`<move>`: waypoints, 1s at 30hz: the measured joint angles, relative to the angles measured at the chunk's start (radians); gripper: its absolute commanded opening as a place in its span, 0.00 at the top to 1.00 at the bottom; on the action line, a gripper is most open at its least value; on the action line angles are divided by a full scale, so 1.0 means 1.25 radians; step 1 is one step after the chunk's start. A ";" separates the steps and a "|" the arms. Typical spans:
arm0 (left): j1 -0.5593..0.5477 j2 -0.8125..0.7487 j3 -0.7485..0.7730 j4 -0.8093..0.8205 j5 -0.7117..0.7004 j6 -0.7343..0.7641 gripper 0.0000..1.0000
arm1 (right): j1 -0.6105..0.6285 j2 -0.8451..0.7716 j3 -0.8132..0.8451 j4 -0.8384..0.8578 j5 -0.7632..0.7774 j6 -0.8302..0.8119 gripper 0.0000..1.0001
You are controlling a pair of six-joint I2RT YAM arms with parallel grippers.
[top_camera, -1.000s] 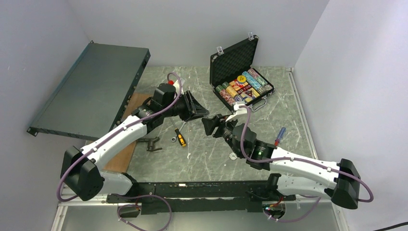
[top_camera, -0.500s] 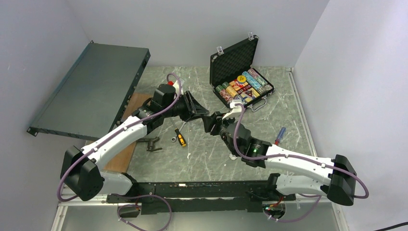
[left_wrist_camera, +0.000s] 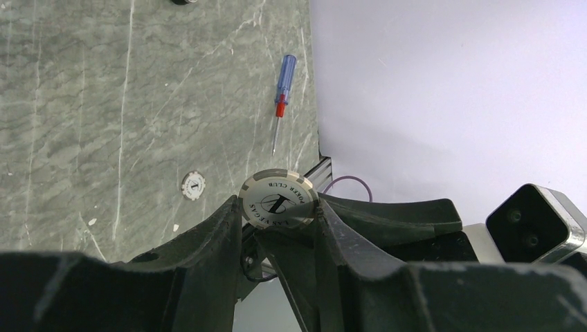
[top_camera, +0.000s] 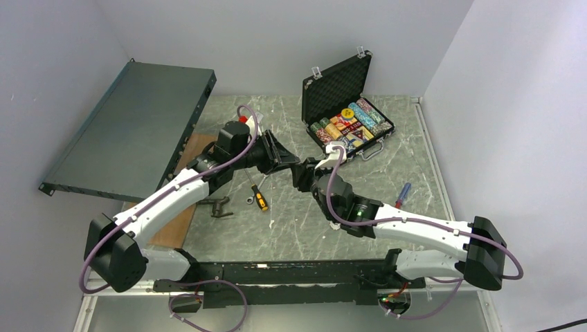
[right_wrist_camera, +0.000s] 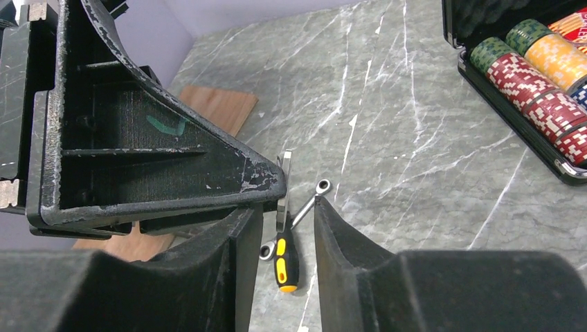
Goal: Pack up texas hold em set
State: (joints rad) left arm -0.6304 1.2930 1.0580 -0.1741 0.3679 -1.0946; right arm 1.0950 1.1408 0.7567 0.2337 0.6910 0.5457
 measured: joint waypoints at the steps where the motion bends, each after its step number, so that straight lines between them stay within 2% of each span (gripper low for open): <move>1: 0.000 -0.001 -0.003 0.002 0.000 0.000 0.67 | 0.000 0.001 0.000 0.000 0.001 0.000 0.67; 10: 0.000 -0.002 -0.005 0.006 0.000 0.000 0.68 | -0.005 0.006 0.001 0.004 0.002 -0.002 0.79; 18: 0.000 -0.002 -0.006 0.010 0.000 0.001 0.67 | -0.011 0.010 0.005 0.005 -0.012 0.005 1.00; 21: 0.002 -0.002 -0.006 0.010 -0.003 0.001 0.53 | -0.013 0.015 0.009 0.002 -0.013 0.006 1.00; 27: 0.001 -0.025 -0.009 -0.016 -0.027 0.037 0.07 | -0.027 0.015 0.010 -0.011 -0.006 0.007 1.00; 30: 0.001 -0.058 -0.009 -0.052 -0.063 0.087 0.01 | -0.068 0.002 0.000 -0.036 -0.015 0.027 1.00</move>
State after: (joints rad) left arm -0.6289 1.2201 1.0473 -0.2386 0.2893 -0.9859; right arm 1.0100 1.1427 0.7567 0.1886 0.6720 0.5797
